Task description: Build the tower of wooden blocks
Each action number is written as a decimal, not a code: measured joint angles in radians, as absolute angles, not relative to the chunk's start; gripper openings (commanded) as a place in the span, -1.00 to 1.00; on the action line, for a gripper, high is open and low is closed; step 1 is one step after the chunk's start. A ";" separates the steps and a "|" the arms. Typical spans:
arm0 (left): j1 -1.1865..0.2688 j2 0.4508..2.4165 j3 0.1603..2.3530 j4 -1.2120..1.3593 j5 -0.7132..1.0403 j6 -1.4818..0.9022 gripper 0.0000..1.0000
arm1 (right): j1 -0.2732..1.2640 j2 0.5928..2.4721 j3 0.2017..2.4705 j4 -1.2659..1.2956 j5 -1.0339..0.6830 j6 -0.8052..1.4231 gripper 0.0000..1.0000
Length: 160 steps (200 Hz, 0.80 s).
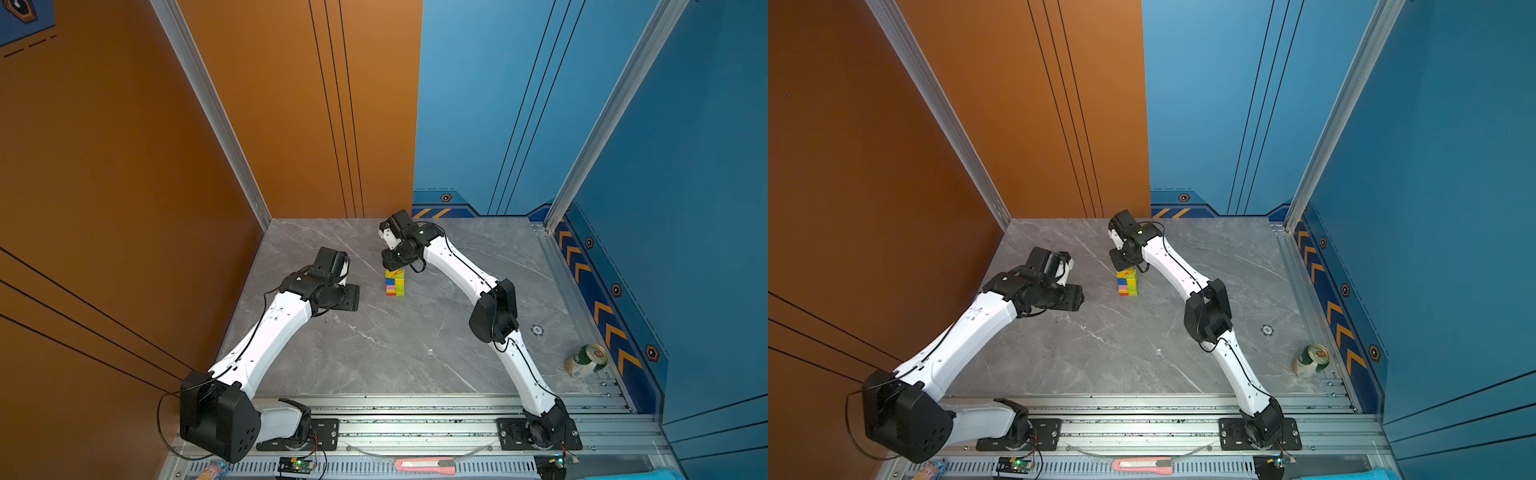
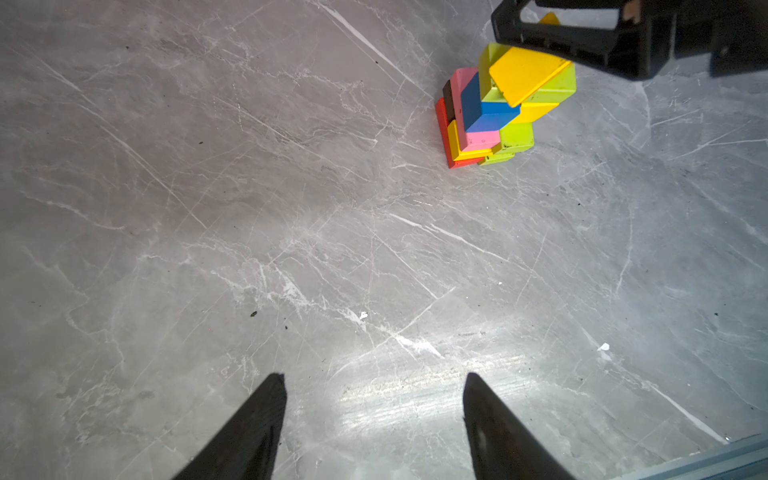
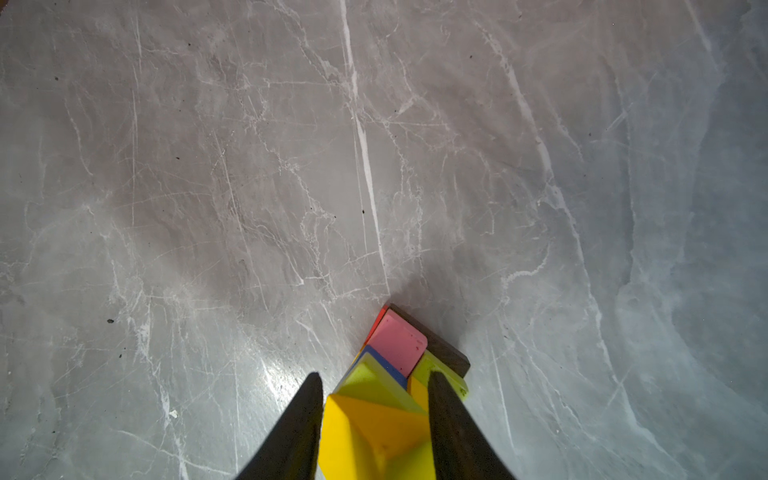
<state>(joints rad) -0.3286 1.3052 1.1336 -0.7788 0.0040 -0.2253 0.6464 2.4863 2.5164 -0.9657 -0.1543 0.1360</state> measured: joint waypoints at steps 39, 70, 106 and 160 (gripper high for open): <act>-0.320 1.305 1.134 -0.779 0.004 -0.225 0.37 | 0.635 2.486 2.516 -0.965 -0.171 0.151 -0.12; -0.319 1.305 1.134 -0.779 0.004 -0.225 0.36 | 0.635 2.486 2.516 -0.965 -0.189 0.158 -0.11; -0.319 1.305 1.134 -0.779 0.004 -0.225 0.36 | 0.635 2.486 2.516 -0.965 -0.211 0.159 -0.11; -0.310 1.305 1.134 -0.779 0.004 -0.225 0.36 | 0.635 2.486 2.516 -0.965 -0.233 0.173 -0.11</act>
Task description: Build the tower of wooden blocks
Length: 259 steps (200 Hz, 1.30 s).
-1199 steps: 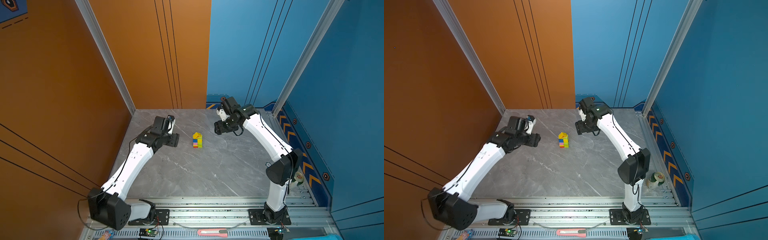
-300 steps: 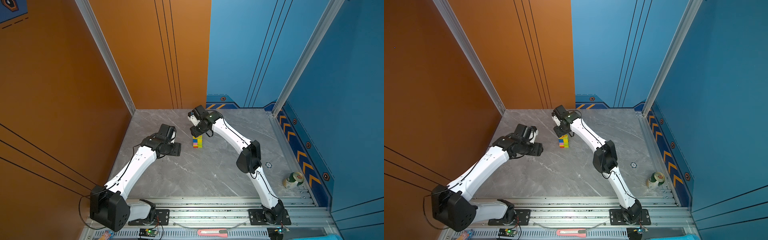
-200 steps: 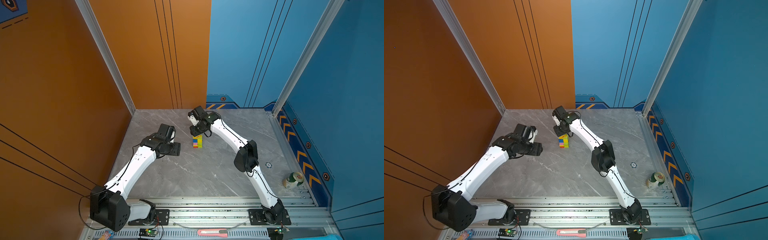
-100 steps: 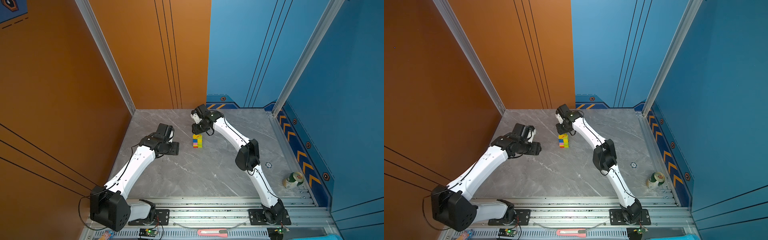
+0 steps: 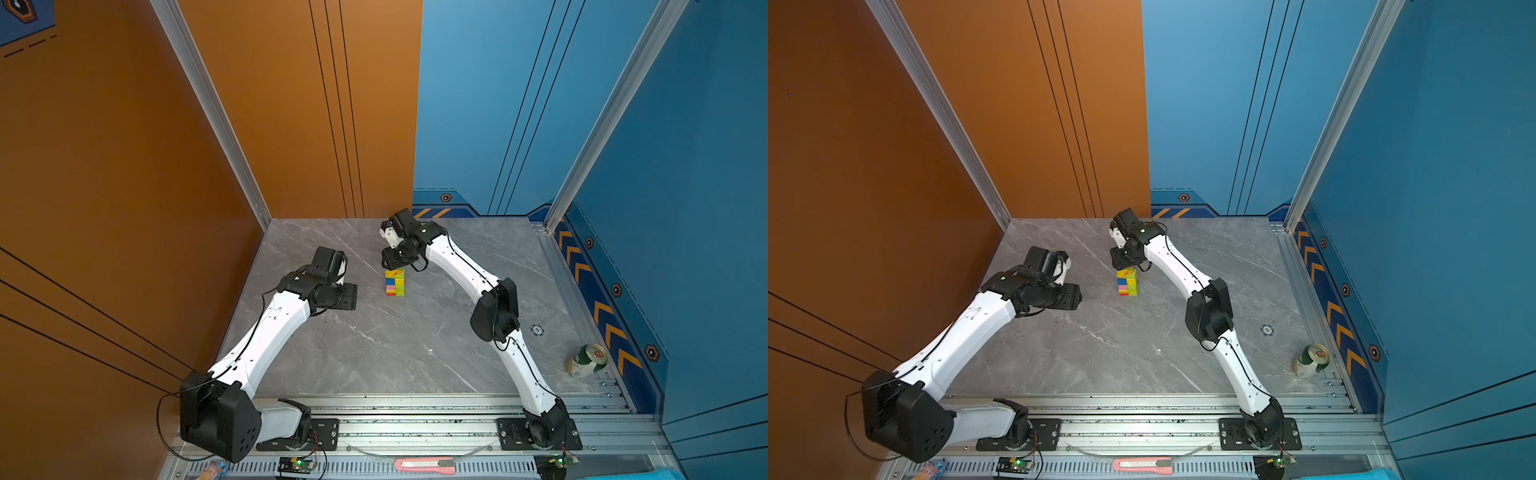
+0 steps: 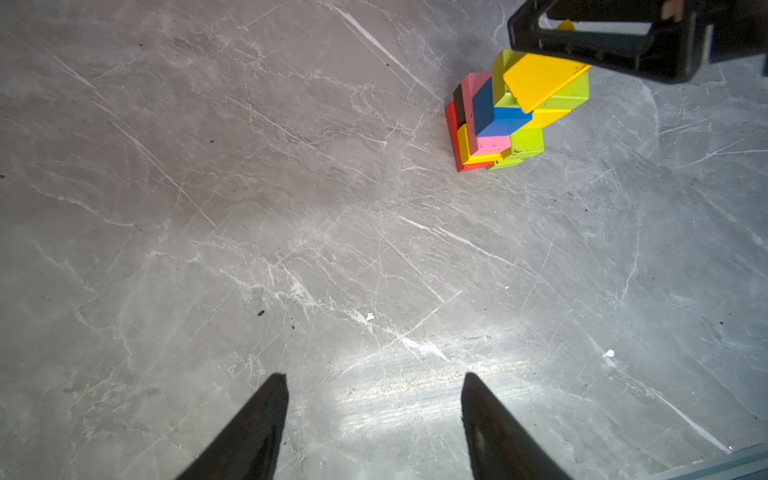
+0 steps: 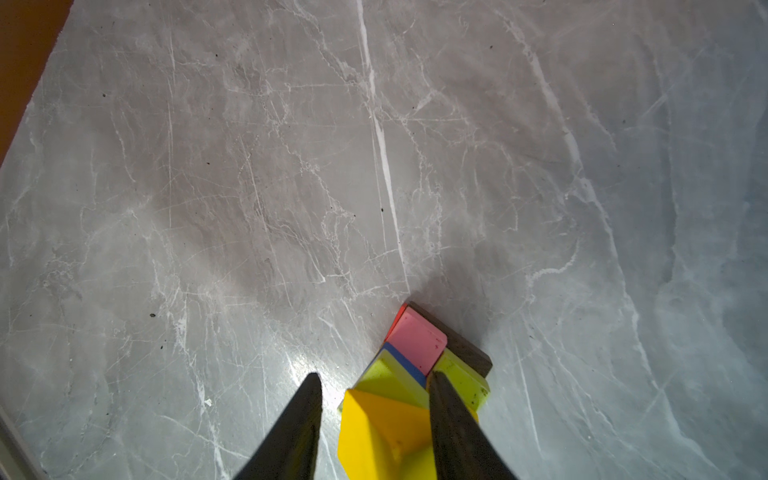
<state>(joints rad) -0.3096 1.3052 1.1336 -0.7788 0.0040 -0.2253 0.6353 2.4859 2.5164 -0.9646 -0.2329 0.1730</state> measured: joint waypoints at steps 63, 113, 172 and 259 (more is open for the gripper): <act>-0.307 1.305 1.134 -0.778 0.004 -0.225 0.34 | 0.630 2.486 2.510 -0.964 -0.234 0.182 -0.11; -0.306 1.305 1.133 -0.778 0.004 -0.225 0.34 | 0.626 2.486 2.484 -0.964 -0.235 0.182 -0.11; -0.305 1.305 1.133 -0.778 0.004 -0.225 0.33 | 0.622 2.480 2.465 -0.963 -0.235 0.183 0.04; -0.240 1.295 1.134 -0.778 0.007 -0.187 0.29 | 0.537 2.446 2.546 -0.951 -0.236 0.208 0.80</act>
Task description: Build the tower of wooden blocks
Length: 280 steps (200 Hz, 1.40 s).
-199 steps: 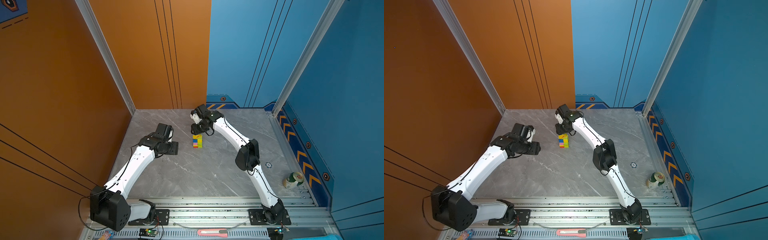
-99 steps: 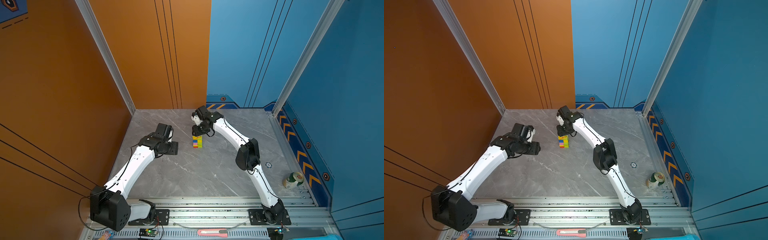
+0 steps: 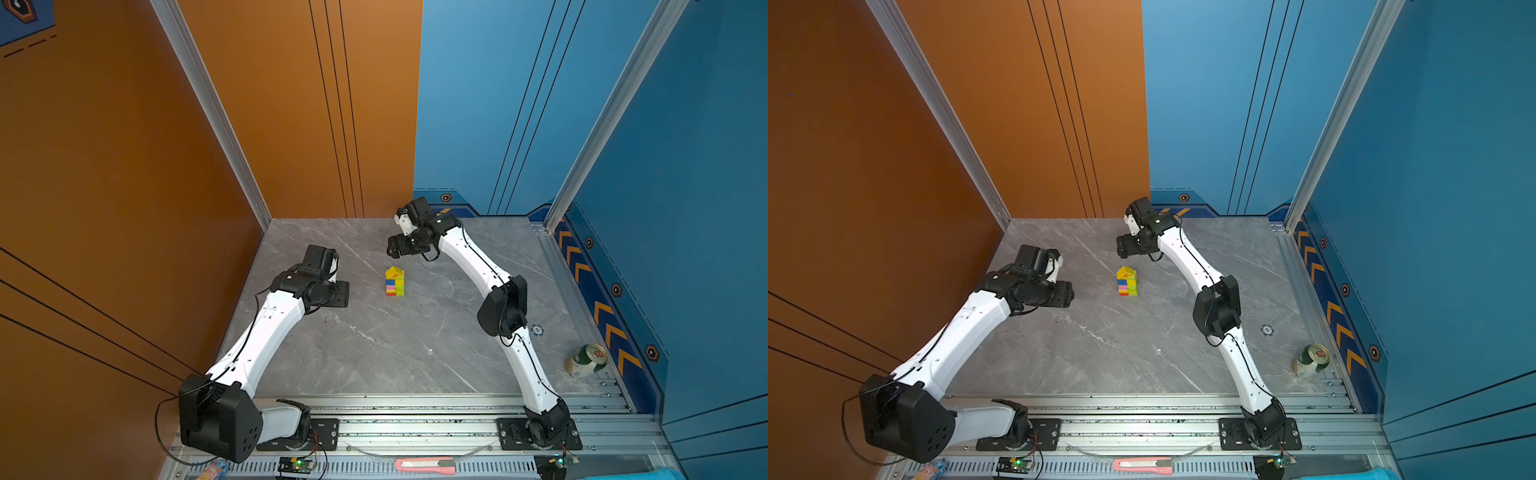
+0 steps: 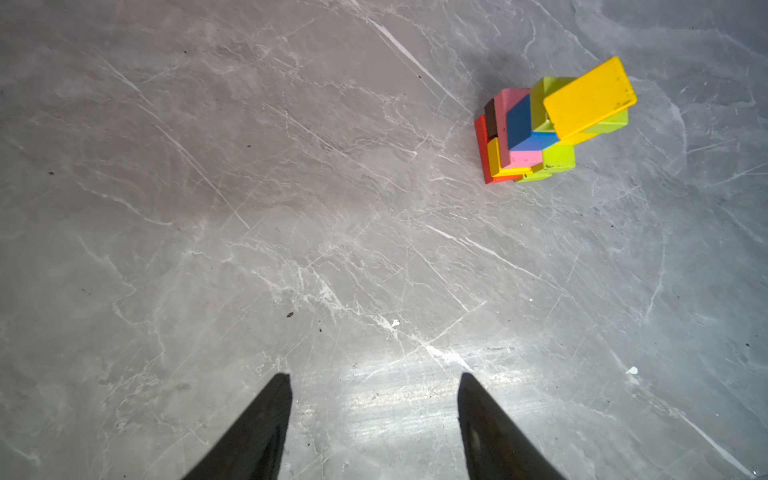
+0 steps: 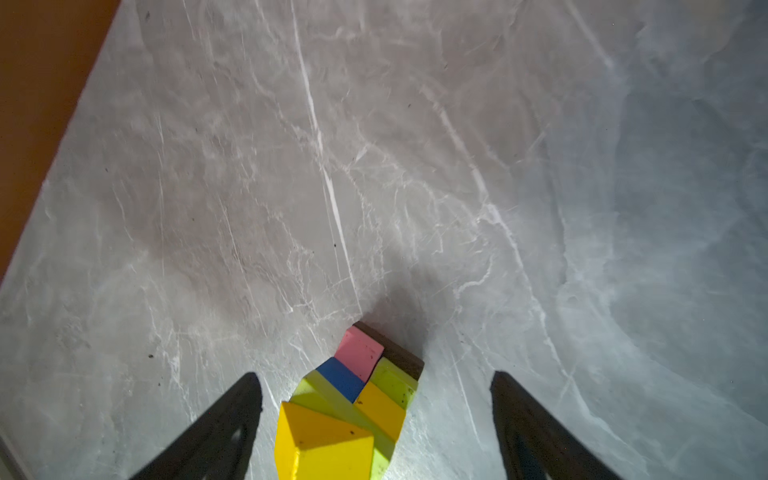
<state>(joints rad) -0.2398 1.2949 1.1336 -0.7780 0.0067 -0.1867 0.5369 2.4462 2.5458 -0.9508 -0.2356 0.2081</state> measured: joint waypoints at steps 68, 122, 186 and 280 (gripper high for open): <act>-0.417 1.363 1.141 -0.754 0.038 -0.157 0.07 | 0.504 2.136 2.275 -0.949 -0.198 0.215 1.00; -0.513 1.537 1.158 -0.651 0.027 -0.234 -0.11 | 0.505 1.881 2.040 -0.949 -0.117 0.230 1.00; -0.534 1.668 1.267 -0.558 0.027 -0.263 -0.16 | 0.493 1.716 1.856 -0.949 -0.071 0.245 1.00; -0.530 1.764 1.348 -0.502 0.027 -0.262 -0.24 | 0.424 1.634 1.777 -0.942 -0.067 0.245 1.00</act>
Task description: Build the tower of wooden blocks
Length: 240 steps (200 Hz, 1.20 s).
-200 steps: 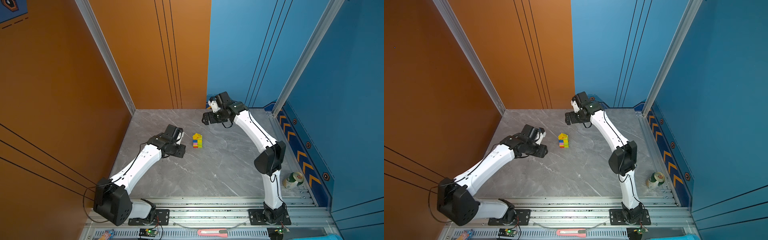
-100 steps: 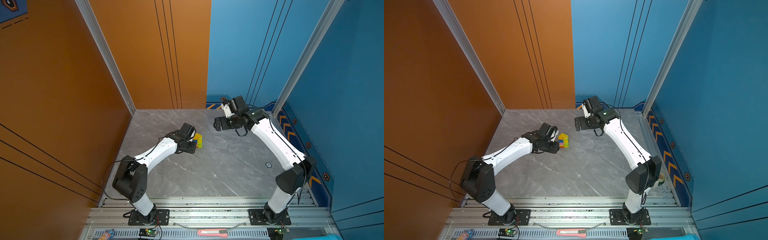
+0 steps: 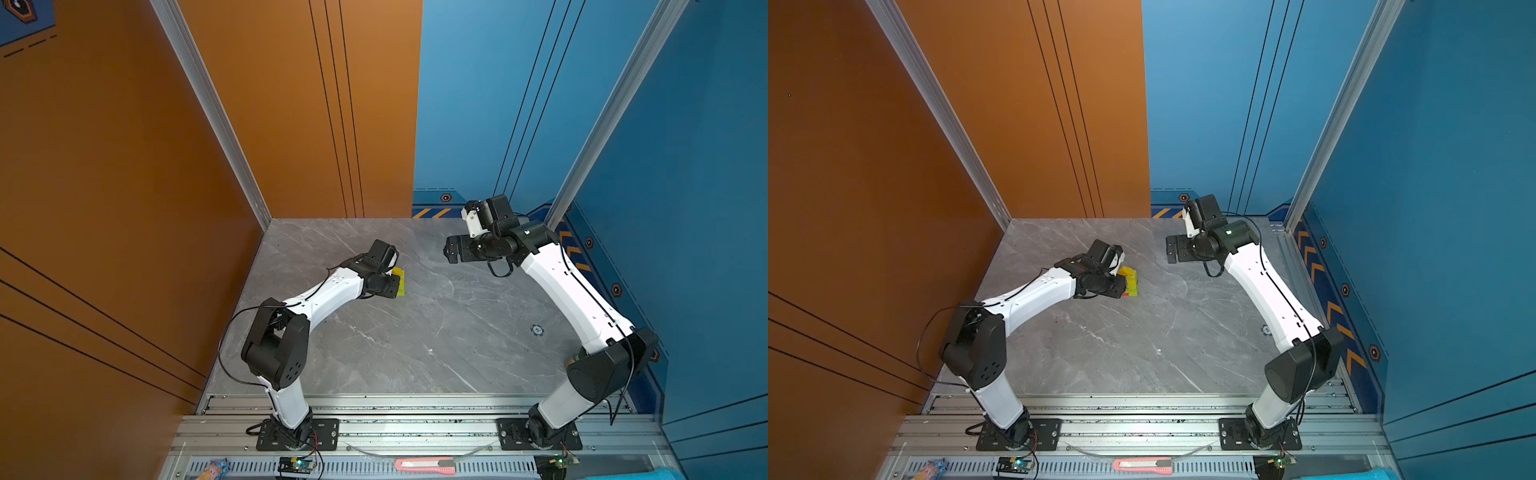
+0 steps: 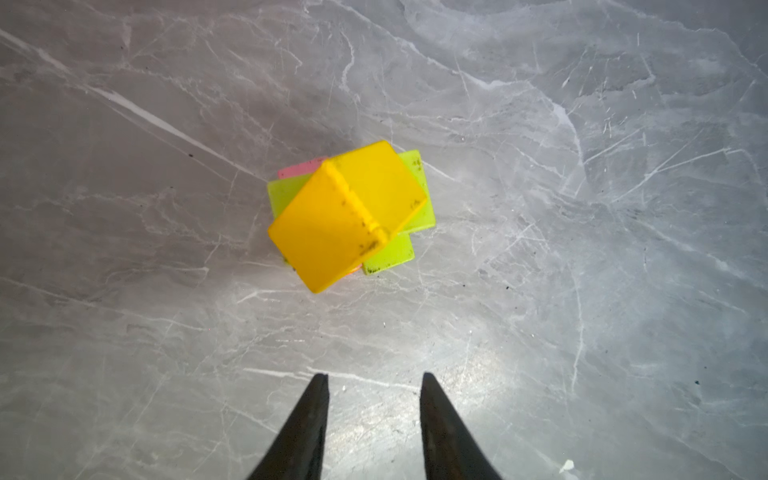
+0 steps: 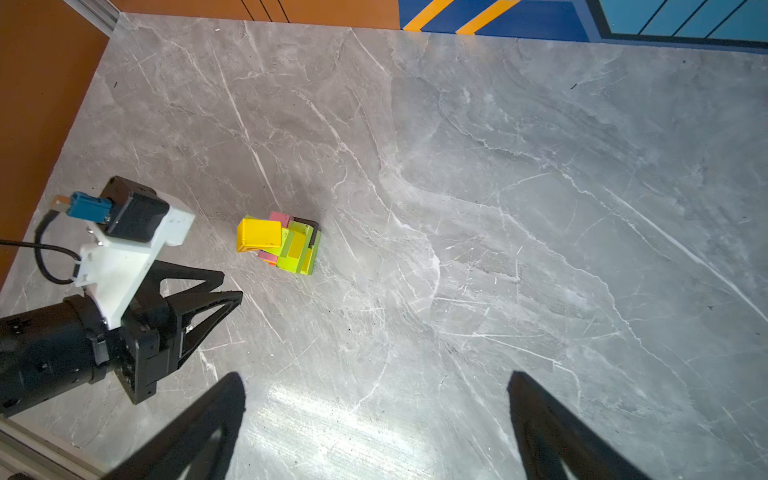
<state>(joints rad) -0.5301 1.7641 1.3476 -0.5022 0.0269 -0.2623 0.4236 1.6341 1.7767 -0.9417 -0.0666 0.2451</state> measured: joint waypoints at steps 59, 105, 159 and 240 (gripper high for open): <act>-0.496 1.784 1.381 -0.489 0.028 -0.259 -0.25 | 0.410 1.634 1.776 -0.942 -0.074 0.245 1.00; -0.483 1.806 1.411 -0.488 0.030 -0.259 -0.26 | 0.395 1.634 1.776 -0.942 -0.078 0.245 1.00; -0.474 1.817 1.417 -0.490 0.030 -0.250 -0.30 | 0.387 1.634 1.776 -0.942 -0.083 0.245 1.00; -0.419 1.819 1.417 -0.505 0.030 -0.212 -0.30 | 0.378 1.634 1.776 -0.941 -0.101 0.254 1.00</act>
